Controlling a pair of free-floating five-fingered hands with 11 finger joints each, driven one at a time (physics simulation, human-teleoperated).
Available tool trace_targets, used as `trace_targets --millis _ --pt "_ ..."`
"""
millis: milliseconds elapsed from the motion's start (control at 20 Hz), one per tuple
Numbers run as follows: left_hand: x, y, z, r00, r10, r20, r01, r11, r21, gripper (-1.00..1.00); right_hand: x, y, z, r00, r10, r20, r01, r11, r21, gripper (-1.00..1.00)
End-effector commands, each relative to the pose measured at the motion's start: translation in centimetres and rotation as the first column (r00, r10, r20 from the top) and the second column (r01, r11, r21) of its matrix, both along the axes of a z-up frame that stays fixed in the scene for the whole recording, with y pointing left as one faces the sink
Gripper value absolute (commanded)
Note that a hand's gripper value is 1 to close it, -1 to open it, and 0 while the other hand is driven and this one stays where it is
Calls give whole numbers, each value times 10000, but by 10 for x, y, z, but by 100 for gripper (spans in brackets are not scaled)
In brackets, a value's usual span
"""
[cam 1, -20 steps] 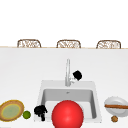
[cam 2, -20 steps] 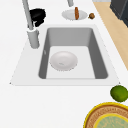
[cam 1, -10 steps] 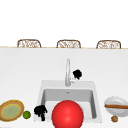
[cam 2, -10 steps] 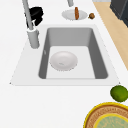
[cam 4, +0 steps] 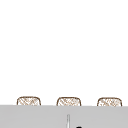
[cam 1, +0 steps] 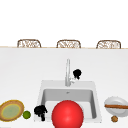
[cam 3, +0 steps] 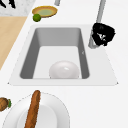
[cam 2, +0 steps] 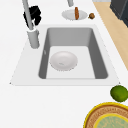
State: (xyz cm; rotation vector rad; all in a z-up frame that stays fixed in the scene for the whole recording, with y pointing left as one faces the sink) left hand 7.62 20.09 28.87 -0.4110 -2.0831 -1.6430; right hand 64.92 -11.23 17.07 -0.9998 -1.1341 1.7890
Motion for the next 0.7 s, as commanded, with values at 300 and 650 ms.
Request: trace_targets --millis 300,650 --pt "0 0 0 10000 0 0 0 10000 0 0 18 20 12 9834 -526 -1739 348 9940 -1034 100" --pt "0 0 0 10000 0 0 0 10000 0 0 13 25 31 9829 -733 -1687 475 9872 -1523 100"
